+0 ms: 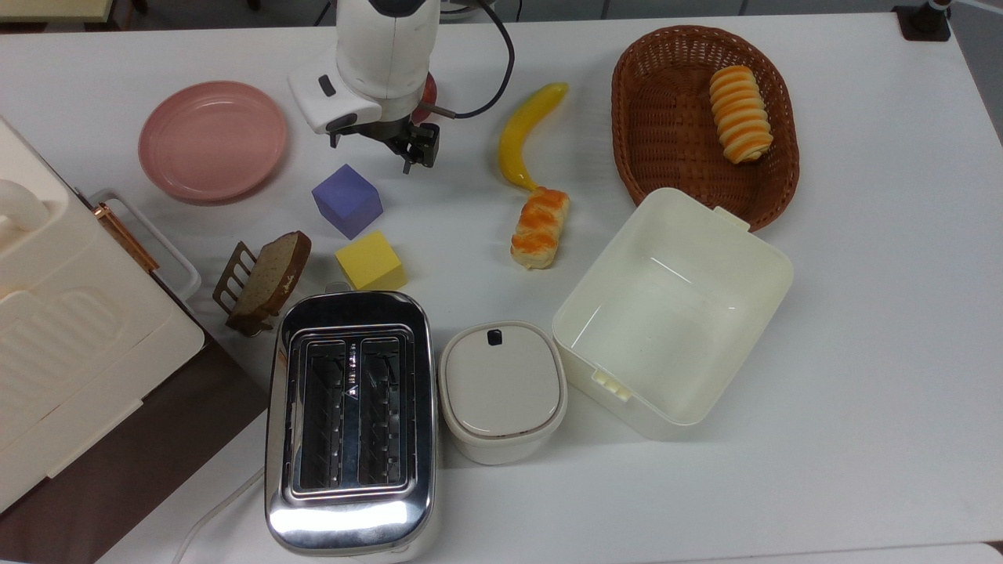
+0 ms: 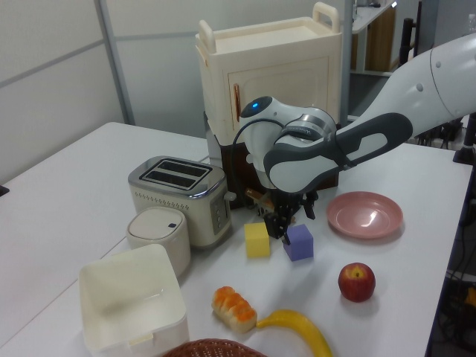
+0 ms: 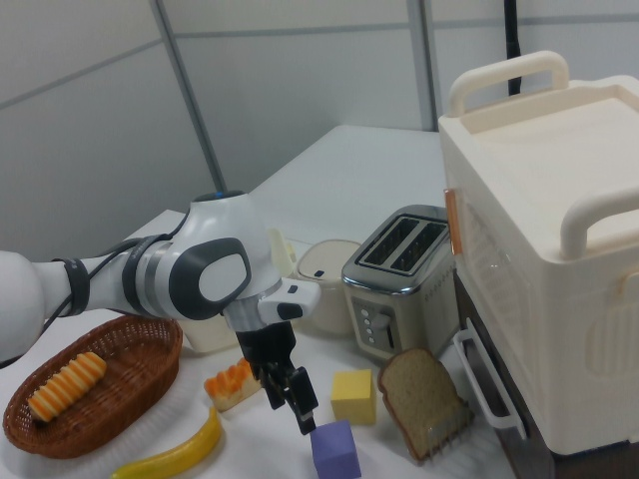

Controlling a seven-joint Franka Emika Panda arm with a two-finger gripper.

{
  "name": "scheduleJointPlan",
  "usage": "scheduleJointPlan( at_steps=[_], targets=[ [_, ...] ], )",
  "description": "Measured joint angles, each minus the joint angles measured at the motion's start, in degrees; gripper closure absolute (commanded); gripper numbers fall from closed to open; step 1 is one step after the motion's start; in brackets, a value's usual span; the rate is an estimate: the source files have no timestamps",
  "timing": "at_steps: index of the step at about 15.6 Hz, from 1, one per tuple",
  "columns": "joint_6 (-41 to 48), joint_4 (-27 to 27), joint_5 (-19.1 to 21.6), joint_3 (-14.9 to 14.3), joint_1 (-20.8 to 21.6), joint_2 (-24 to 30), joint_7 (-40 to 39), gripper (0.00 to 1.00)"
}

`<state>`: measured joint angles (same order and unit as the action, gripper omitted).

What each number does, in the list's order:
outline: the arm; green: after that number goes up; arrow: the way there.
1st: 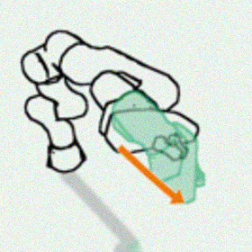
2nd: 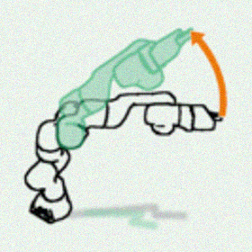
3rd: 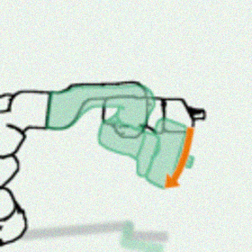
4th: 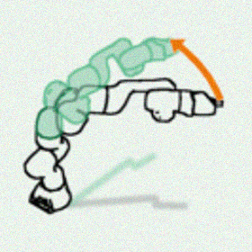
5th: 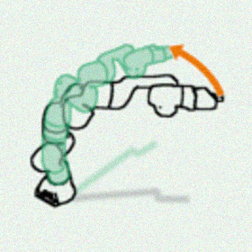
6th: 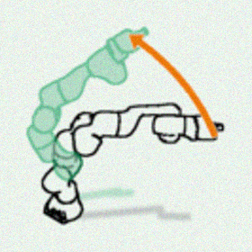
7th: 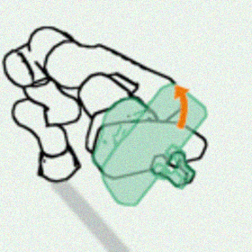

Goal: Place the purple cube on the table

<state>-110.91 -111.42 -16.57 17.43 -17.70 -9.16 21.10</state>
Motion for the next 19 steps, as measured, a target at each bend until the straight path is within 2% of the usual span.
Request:
scheduleJointPlan(
  at_steps=[4, 6, 8, 9, 10, 12, 14, 16, 19],
  targets=[
    [1.05, 2.87, -0.11, -0.03, -0.01, 0.12, 0.00, 0.00],
    [5.73, 6.20, -0.20, -0.26, -0.01, 0.72, -0.22, 0.00],
    [9.03, 9.04, -0.15, -2.54, 1.33, 2.14, -1.56, 0.00],
    [9.60, 9.82, 0.35, -5.75, 3.57, 3.15, -2.86, 0.00],
    [9.82, 10.26, 1.63, -10.14, 6.73, 4.22, -4.38, 0.00],
    [10.08, 11.14, 6.40, -20.07, 13.77, 6.14, -8.84, 0.00],
    [13.20, 13.21, 10.33, -27.60, 18.87, 7.32, -14.00, 0.00],
    [16.36, 15.54, 12.02, -31.67, 21.61, 7.78, -16.61, 0.00],
    [17.43, 17.49, 14.63, -33.52, 22.94, 7.82, -17.82, 0.00]
  ],
)
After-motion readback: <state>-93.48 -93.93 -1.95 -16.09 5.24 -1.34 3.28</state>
